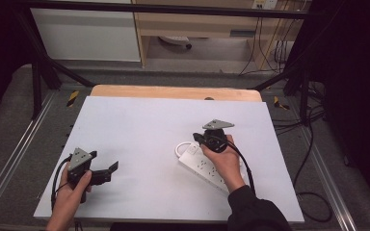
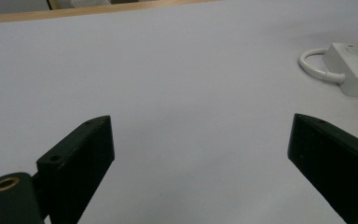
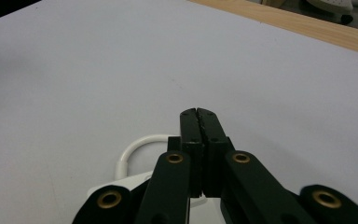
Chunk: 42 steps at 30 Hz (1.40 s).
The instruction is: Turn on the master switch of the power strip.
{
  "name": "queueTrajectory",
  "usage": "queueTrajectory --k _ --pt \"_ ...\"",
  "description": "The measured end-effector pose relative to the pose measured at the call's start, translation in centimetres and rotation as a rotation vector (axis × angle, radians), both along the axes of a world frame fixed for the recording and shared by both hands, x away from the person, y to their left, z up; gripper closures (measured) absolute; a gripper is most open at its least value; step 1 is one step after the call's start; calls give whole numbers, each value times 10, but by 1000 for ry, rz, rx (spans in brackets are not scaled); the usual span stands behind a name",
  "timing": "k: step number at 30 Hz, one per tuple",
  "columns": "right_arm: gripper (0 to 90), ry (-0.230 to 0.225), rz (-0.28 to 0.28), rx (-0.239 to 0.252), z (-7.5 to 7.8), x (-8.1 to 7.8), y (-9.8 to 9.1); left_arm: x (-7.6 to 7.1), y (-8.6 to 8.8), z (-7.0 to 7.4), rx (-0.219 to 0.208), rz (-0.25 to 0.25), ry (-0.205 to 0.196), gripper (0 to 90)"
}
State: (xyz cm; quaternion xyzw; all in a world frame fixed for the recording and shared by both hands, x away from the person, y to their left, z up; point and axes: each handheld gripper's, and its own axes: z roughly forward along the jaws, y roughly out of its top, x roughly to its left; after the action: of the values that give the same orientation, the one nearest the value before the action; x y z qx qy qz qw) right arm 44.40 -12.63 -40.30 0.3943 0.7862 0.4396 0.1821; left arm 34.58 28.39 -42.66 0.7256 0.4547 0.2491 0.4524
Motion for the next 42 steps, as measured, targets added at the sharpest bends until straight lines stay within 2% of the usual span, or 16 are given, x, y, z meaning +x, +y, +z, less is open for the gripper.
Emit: queueTrajectory --k 14,21,42 --pt "900 31 19 -40 -7 -1 5 -1 0 -1 10 1 4 71" --pt "900 62 34 -74 -12 -4 9 -1 0 0 13 0 3 71" --pt "900 75 58 -125 -18 -4 13 -1 -1 -1 15 -3 7 71"
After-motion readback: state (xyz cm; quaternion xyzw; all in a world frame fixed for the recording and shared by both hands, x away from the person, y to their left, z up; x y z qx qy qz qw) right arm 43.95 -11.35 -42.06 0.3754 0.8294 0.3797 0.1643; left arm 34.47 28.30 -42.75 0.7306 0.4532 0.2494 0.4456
